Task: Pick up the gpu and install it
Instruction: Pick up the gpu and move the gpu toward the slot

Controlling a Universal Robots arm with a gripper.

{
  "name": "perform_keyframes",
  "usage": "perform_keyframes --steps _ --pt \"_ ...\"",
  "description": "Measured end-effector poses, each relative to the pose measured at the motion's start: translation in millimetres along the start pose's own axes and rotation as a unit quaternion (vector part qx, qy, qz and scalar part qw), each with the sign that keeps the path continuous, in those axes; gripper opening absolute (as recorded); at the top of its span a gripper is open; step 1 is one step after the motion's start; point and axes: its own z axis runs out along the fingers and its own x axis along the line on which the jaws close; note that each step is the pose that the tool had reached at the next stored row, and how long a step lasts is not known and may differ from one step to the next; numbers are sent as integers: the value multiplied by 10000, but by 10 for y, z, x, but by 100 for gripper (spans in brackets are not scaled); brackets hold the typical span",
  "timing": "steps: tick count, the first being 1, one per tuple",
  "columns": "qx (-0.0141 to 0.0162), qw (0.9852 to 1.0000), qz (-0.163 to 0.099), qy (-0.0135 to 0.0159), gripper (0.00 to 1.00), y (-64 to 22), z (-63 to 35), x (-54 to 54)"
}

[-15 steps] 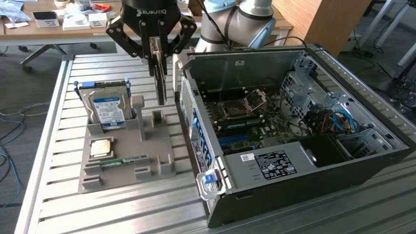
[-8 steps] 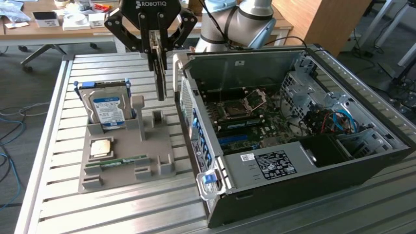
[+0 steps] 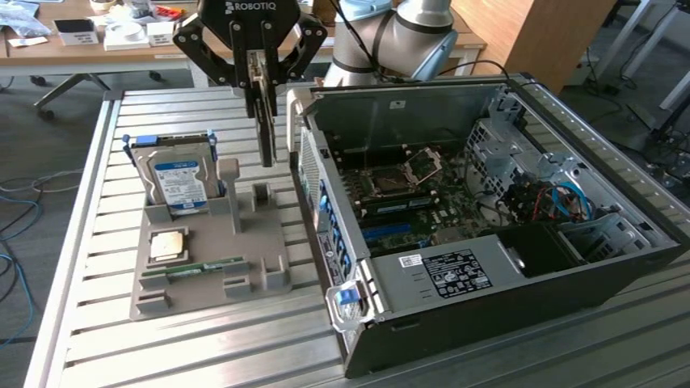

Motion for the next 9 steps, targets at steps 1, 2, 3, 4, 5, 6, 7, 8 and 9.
perform_keyframes --steps 1,2,3,4,5,6,7,8,9 --pt "0 10000 0 0 27 0 0 0" --pt "0 10000 0 0 27 0 0 -1" --pt "1 10000 1 1 27 1 -1 -5" --pt "0 10000 0 1 27 1 0 -12" --pt "0 10000 0 0 27 1 1 -21" --pt "0 10000 0 0 27 1 1 -34" --pt "0 10000 0 0 27 2 2 -48" --pt "0 10000 0 0 27 3 3 -64" --pt "0 10000 0 0 27 3 4 -81"
